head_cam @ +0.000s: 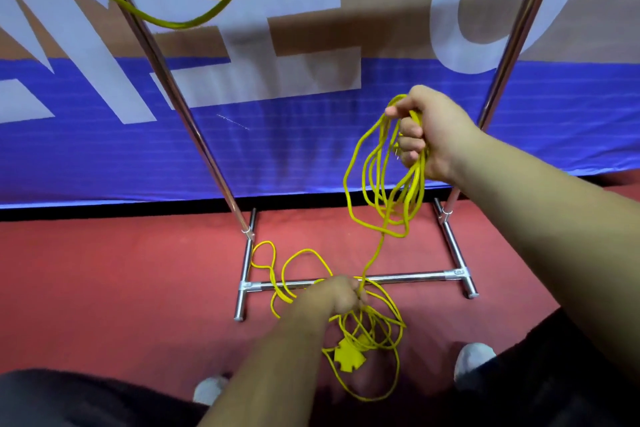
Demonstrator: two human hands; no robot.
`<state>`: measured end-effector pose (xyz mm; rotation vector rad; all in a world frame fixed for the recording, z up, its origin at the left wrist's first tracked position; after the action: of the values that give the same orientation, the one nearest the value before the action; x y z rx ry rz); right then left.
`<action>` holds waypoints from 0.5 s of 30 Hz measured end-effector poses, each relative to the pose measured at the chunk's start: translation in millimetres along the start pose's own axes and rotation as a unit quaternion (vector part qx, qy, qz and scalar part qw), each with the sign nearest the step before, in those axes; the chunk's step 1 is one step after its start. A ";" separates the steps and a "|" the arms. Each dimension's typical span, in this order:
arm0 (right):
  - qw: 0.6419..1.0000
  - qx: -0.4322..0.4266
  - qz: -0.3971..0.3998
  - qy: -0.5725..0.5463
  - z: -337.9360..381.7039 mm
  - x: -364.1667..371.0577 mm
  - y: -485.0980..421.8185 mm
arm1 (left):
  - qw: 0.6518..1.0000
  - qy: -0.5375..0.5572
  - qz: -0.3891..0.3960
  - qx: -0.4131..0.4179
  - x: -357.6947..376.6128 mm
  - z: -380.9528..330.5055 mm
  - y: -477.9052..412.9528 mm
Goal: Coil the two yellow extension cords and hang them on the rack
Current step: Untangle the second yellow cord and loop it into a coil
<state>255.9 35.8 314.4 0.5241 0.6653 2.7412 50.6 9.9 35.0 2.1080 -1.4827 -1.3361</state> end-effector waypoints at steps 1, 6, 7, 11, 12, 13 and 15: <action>1.000 -0.001 0.005 -0.002 0.6 -1.7 -0.7 | 1.000 -0.015 -0.002 -0.005 7.0 6.1 0.6; 1.000 0.009 0.029 0.003 3.3 -5.6 -6.5 | 0.992 -0.110 -0.052 -0.033 12.1 18.9 0.0; 0.999 0.009 0.031 0.012 3.3 -5.0 -7.0 | 0.990 -0.112 -0.076 -0.035 7.2 20.5 -0.9; 0.997 -0.002 0.037 0.063 5.0 -1.0 -5.9 | 0.985 -0.059 -0.160 -0.026 -23.8 20.2 0.2; 0.996 -0.005 0.039 0.074 5.6 -0.1 -5.5 | 0.982 -0.024 -0.186 -0.015 -35.3 17.3 2.0; 0.996 -0.009 0.041 0.083 6.1 0.6 -5.2 | 0.976 0.001 -0.217 -0.003 -49.6 14.8 2.1; 0.994 -0.014 0.039 0.099 5.4 1.2 -4.9 | 0.953 0.047 -0.298 0.023 -82.9 6.3 7.8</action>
<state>257.9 42.4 316.9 0.2807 0.6622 2.8977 35.3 77.8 81.1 2.7365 -0.8680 -1.3510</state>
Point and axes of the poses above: each hand's wrist, its own y-axis away from the middle knuckle, its own x-axis out of the palm, z = x × y, the point moved 2 cm from there along -y, towards the middle knuckle, and after that the axes turned 10 degrees about x, right-handed, at the moved point
